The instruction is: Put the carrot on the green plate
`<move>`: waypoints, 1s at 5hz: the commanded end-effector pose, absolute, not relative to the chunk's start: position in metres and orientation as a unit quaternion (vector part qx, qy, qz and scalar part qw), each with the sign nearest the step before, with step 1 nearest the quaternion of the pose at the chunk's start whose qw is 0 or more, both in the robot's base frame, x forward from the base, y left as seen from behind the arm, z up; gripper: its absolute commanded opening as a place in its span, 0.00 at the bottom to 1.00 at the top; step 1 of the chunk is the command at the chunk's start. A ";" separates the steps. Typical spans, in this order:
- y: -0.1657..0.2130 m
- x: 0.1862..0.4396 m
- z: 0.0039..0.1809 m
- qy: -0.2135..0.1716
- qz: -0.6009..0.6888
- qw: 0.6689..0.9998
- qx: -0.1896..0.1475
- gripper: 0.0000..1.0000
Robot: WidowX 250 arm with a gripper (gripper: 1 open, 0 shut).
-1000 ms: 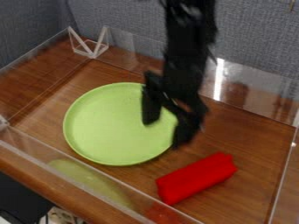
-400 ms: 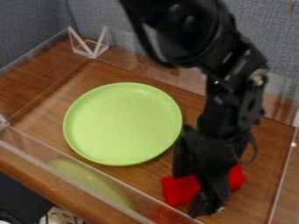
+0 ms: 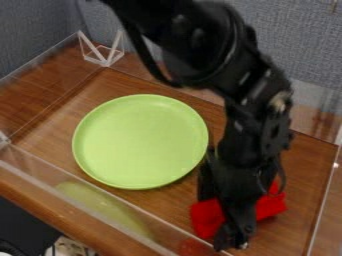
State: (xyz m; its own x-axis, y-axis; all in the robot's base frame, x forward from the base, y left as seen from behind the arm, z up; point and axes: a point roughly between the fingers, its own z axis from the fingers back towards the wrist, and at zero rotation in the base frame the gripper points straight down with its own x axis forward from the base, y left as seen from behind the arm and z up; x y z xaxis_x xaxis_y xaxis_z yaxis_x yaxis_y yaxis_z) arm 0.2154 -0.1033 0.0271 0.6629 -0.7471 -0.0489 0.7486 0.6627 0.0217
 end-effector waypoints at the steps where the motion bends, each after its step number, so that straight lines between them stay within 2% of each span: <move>1: -0.100 0.227 0.027 0.004 -0.429 0.903 0.020 0.00; 4: -0.091 0.231 0.048 -0.003 -0.438 0.899 0.026 0.00; 5: -0.090 0.231 0.043 -0.004 -0.419 0.907 0.029 0.00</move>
State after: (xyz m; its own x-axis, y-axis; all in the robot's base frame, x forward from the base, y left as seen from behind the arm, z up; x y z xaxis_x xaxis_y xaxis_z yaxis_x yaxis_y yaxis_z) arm 0.2231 -0.0905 0.0326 0.6370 -0.7686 -0.0596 0.7707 0.6365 0.0298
